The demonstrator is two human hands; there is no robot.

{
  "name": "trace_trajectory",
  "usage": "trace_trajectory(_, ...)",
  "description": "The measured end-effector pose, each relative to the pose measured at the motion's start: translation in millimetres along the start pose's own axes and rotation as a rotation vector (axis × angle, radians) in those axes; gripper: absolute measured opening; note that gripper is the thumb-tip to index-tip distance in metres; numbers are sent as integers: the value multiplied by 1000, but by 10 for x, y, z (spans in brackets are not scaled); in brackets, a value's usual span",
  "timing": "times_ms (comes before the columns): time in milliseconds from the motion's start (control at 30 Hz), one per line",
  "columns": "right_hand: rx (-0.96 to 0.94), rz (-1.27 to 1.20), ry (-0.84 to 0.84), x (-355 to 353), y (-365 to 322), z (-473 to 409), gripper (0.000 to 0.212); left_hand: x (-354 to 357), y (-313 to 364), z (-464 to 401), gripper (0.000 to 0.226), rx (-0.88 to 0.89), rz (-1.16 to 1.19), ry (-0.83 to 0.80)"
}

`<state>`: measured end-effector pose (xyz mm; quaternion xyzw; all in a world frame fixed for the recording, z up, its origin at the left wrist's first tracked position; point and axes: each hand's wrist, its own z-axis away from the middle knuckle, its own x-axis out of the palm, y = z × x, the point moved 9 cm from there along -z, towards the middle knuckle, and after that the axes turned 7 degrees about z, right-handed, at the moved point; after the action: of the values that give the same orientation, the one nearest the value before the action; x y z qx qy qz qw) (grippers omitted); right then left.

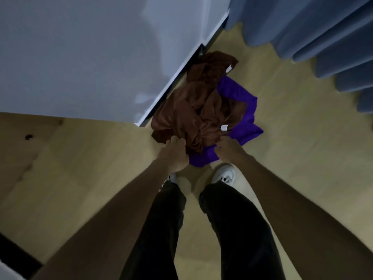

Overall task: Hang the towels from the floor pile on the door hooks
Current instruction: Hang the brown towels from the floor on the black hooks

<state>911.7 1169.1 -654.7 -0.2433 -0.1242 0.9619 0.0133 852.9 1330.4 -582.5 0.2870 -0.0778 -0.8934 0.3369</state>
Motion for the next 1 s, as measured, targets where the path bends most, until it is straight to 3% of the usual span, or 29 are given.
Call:
trace_trajectory(100, -19, 34, -27, 230, -9, -554, 25, 156, -193, -501, 47, -16, -15, 0)
trace_trajectory(233, -140, 87, 19, 381, -244, -1152, 47, 277, -370, -1136, 47, -10, -16, 24)
trace_trajectory(500, -139, 241, -28, 582, -342, -1796, 38, 675, -602, -1656, 43, 7, 12, -3)
trace_trajectory(733, -171, -59, 127, 173, -514, -873, 12, 500, -403, -986, 37, 29, 6, -39)
trace_trajectory(1000, -387, -201, 226, -990, -1235, 869, 23, -819, 443, 383, 50, 238, 120, 208)
